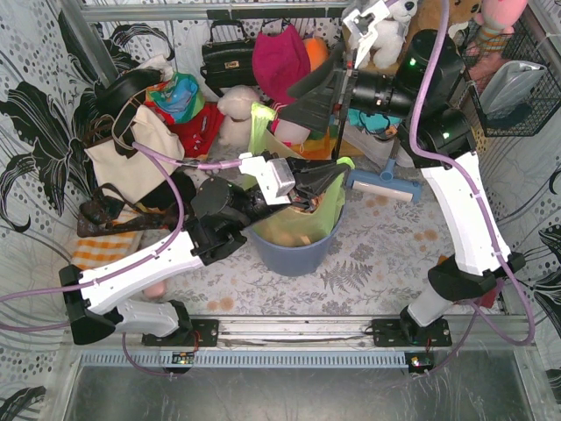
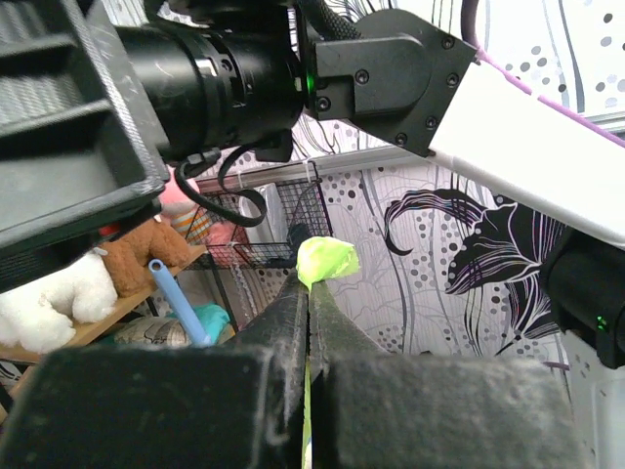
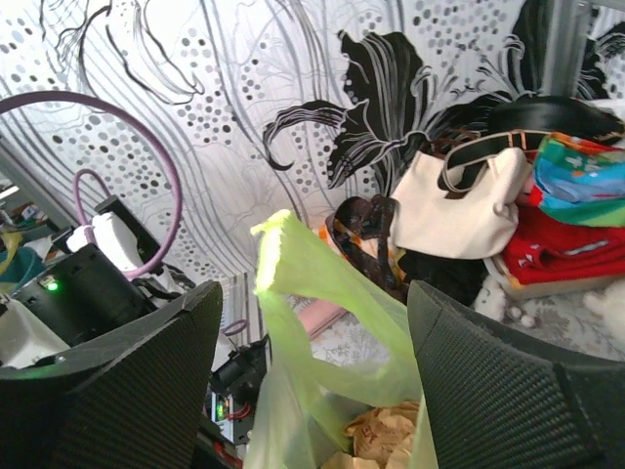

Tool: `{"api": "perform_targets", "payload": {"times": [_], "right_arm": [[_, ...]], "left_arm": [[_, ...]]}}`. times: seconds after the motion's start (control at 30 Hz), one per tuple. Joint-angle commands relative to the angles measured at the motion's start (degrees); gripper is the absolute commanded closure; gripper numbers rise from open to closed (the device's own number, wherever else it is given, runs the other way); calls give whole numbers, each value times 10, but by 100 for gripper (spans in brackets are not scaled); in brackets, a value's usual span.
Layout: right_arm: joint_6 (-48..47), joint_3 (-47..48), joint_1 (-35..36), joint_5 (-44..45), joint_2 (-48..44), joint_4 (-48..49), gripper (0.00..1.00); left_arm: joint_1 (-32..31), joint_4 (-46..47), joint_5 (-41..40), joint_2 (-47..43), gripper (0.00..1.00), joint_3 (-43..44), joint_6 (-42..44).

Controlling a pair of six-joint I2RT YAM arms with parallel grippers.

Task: Tie the trash bag

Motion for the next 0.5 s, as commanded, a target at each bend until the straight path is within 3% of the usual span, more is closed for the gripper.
{"api": "perform_targets", "payload": {"times": [0.0, 0.2, 0.47], "right_arm": [[-34, 71, 32, 7, 26, -33, 23], [-62, 120, 61, 27, 75, -63, 28], [-73, 118, 72, 42, 76, -57, 48]], "left_arm": [[2, 0, 11, 5, 100, 26, 1], [2, -6, 12, 13, 100, 35, -5], [2, -9, 11, 18, 100, 41, -9]]}}
